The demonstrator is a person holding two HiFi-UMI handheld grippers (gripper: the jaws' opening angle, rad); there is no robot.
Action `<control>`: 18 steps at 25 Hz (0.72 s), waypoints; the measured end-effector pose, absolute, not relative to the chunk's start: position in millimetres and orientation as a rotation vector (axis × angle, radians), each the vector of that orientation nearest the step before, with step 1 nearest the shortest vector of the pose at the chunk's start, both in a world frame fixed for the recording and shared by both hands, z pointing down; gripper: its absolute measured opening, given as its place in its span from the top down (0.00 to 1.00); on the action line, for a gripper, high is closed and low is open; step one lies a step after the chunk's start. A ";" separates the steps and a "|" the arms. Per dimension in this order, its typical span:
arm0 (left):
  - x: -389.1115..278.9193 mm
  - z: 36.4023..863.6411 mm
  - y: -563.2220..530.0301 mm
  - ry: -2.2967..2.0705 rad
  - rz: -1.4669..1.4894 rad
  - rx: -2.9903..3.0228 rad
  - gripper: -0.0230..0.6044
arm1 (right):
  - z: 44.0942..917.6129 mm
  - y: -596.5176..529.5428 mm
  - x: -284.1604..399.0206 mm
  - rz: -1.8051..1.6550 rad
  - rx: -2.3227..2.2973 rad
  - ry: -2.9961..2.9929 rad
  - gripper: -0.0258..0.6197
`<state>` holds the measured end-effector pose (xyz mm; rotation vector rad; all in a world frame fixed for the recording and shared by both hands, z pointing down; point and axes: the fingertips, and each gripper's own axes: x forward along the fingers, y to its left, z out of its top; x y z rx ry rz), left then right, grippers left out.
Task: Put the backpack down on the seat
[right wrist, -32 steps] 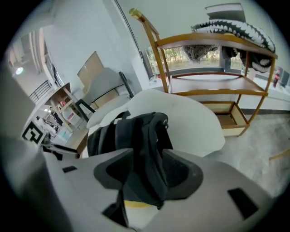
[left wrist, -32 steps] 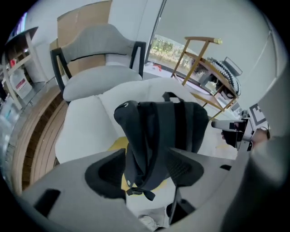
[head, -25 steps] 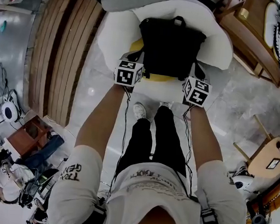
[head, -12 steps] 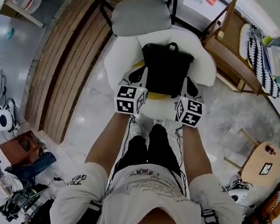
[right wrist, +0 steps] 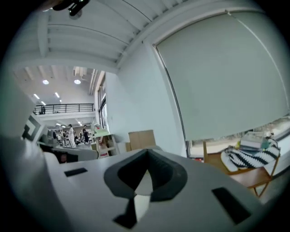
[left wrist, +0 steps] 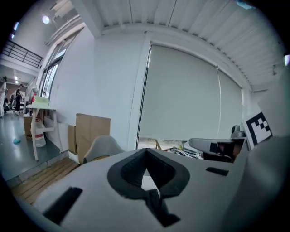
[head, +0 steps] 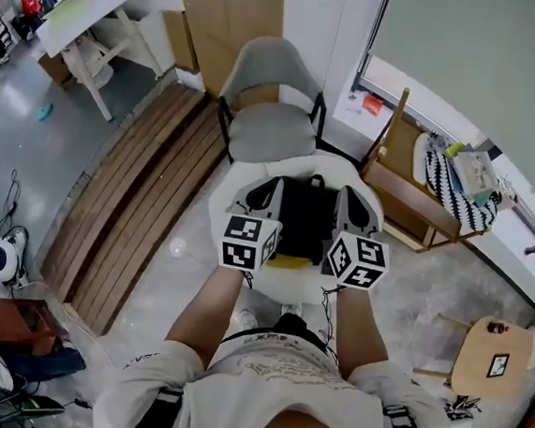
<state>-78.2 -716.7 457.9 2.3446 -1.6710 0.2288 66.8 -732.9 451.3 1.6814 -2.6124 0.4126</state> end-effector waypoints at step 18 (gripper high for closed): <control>-91.7 316.1 -672.1 -1.788 0.083 2.458 0.93 | 311.3 -683.8 63.7 0.069 1.743 -2.716 0.92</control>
